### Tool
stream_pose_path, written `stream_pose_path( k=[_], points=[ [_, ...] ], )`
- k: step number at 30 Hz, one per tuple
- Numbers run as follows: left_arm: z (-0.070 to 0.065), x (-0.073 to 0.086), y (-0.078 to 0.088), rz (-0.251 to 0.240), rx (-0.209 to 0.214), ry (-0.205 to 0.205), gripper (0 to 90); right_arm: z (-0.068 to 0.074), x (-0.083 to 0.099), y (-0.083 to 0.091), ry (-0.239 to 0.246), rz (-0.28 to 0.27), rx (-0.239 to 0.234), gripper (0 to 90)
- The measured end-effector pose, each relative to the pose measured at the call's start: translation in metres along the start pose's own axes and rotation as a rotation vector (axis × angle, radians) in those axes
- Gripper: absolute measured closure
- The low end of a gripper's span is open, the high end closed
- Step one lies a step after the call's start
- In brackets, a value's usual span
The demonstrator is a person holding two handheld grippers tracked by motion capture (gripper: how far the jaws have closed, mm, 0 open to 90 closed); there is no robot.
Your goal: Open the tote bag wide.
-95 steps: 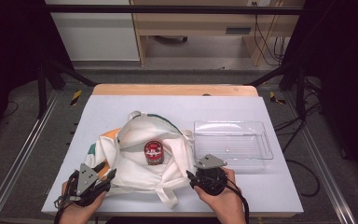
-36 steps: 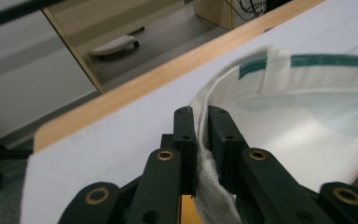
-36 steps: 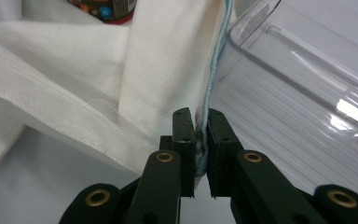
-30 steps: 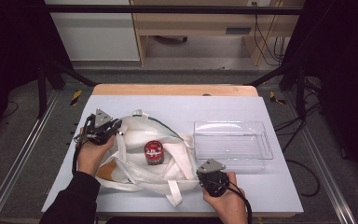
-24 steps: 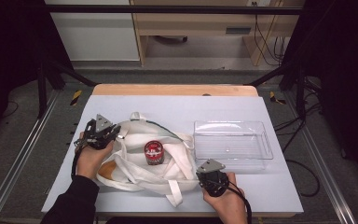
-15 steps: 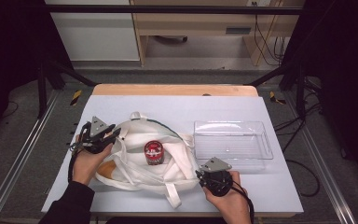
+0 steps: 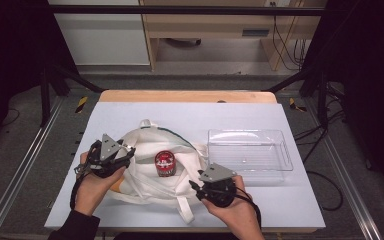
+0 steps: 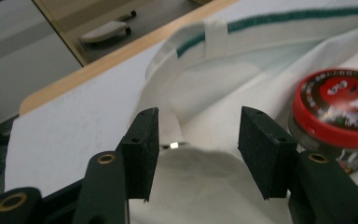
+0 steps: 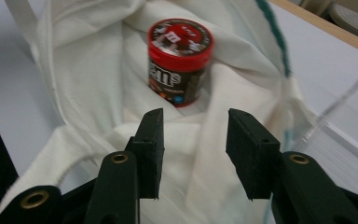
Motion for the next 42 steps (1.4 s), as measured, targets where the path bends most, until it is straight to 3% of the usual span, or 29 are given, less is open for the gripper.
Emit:
stream_pose_path(
  k=[2, 3, 6, 7, 14, 22, 28, 32, 33, 34, 35, 37, 40, 42],
  points=[
    [-0.001, 0.004, -0.001, 0.001, -0.001, -0.010, 49.9, 0.004, -0.004, -0.003, 0.019, 0.004, -0.005, 56.8],
    [-0.004, 0.013, 0.000, 0.021, 0.015, 0.010, 50.5, 0.013, -0.013, -0.011, 0.043, 0.011, -0.022, 56.5],
    [-0.008, 0.023, 0.001, 0.034, 0.025, 0.009, 50.4, 0.019, -0.017, -0.019, 0.061, 0.023, -0.032, 56.8],
    [-0.011, 0.032, 0.000, 0.048, 0.032, 0.010, 50.4, 0.026, -0.018, -0.028, 0.089, 0.039, -0.054, 56.5],
    [-0.019, 0.063, -0.001, 0.092, 0.044, 0.011, 51.1, 0.047, 0.000, -0.047, 0.126, 0.090, -0.101, 54.2],
    [-0.025, 0.080, -0.003, 0.117, 0.038, -0.005, 52.0, 0.054, 0.015, -0.054, 0.148, 0.094, -0.115, 50.3],
    [-0.024, 0.079, -0.005, 0.107, 0.045, 0.013, 51.8, 0.059, -0.006, -0.046, 0.176, 0.070, -0.120, 46.1],
    [-0.024, 0.079, -0.004, 0.104, 0.051, 0.021, 51.9, 0.064, -0.010, -0.058, 0.197, 0.115, -0.132, 47.0],
    [-0.024, 0.079, -0.004, 0.104, 0.051, 0.018, 52.3, 0.066, -0.011, -0.071, 0.176, 0.150, -0.169, 50.2],
    [-0.024, 0.079, -0.004, 0.103, 0.051, 0.017, 52.3, 0.066, -0.011, -0.071, 0.176, 0.150, -0.169, 50.2],
    [-0.024, 0.079, -0.003, 0.105, 0.057, 0.015, 54.3, 0.071, -0.008, -0.080, 0.168, 0.182, -0.212, 56.9],
    [-0.025, 0.079, -0.003, 0.106, 0.058, 0.004, 60.1, 0.072, -0.006, -0.085, 0.197, 0.197, -0.197, 64.0],
    [-0.026, 0.078, -0.002, 0.110, 0.055, -0.007, 70.2, 0.074, -0.007, -0.084, 0.202, 0.187, -0.205, 71.7],
    [-0.025, 0.076, 0.000, 0.104, 0.058, -0.003, 75.4, 0.074, -0.009, -0.081, 0.196, 0.174, -0.215, 83.1]
  ],
)
Point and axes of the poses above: each handheld gripper's, and its own axes: y roughly backward along the jaws, x roughly out of its underside, z roughly to its left, the point moved 10 cm from there along -y, roughly forward along the jaws, and after that the axes turned 11 degrees about z, right-handed, at the moved point
